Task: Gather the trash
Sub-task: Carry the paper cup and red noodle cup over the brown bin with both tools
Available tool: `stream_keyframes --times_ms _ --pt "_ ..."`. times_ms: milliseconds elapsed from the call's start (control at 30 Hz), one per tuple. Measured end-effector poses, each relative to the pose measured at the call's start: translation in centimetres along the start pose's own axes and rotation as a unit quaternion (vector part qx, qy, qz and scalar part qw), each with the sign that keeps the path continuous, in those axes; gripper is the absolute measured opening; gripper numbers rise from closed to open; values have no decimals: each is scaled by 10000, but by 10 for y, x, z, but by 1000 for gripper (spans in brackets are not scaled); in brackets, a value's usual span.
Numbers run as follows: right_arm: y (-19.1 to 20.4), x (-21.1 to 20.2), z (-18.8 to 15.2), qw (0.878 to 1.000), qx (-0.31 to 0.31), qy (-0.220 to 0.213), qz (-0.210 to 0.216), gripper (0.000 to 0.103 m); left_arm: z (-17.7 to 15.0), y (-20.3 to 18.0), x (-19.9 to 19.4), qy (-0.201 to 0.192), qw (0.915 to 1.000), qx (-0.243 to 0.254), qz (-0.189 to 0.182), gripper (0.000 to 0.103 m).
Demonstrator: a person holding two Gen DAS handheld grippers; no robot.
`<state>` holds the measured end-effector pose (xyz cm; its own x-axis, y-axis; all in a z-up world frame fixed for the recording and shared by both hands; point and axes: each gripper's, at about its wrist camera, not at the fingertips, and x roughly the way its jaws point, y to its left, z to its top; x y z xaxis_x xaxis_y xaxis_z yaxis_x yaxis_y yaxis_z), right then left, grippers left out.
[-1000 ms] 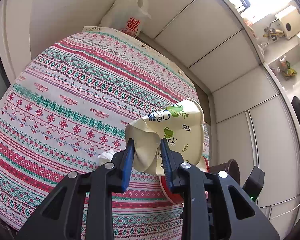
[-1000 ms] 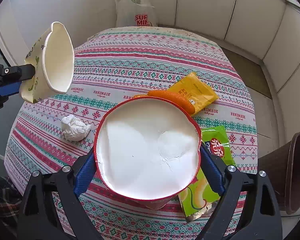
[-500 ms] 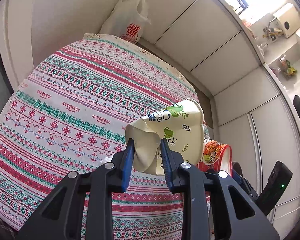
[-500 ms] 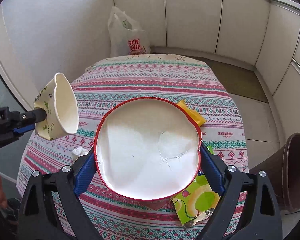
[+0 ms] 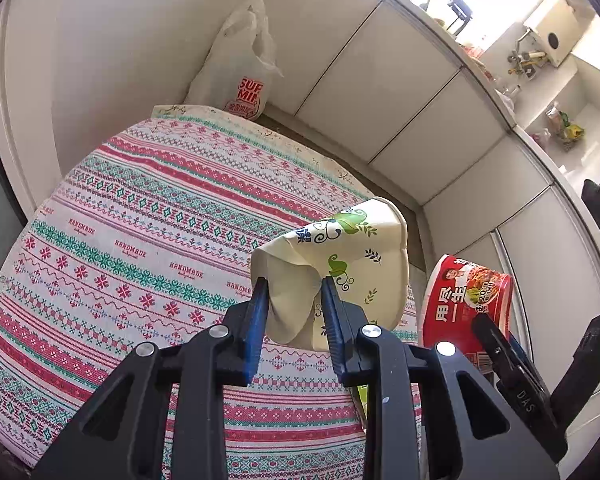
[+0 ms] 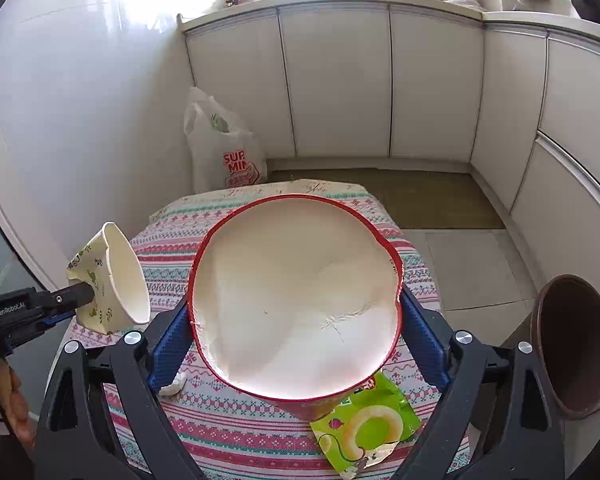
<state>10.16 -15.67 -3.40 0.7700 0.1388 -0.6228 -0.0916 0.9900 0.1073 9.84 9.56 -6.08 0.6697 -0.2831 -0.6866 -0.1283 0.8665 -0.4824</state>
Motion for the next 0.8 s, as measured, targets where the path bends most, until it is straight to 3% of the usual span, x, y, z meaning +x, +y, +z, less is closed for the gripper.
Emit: stream_keyframes --times_ms 500,800 --pt "-47 -41 10 9916 533 -953 -689 88 -5 -61 -14 -882 9934 727 -120 27" --pt "-74 -71 11 9796 601 -1490 -1209 88 -16 -101 -9 -1046 9880 1042 -444 27"
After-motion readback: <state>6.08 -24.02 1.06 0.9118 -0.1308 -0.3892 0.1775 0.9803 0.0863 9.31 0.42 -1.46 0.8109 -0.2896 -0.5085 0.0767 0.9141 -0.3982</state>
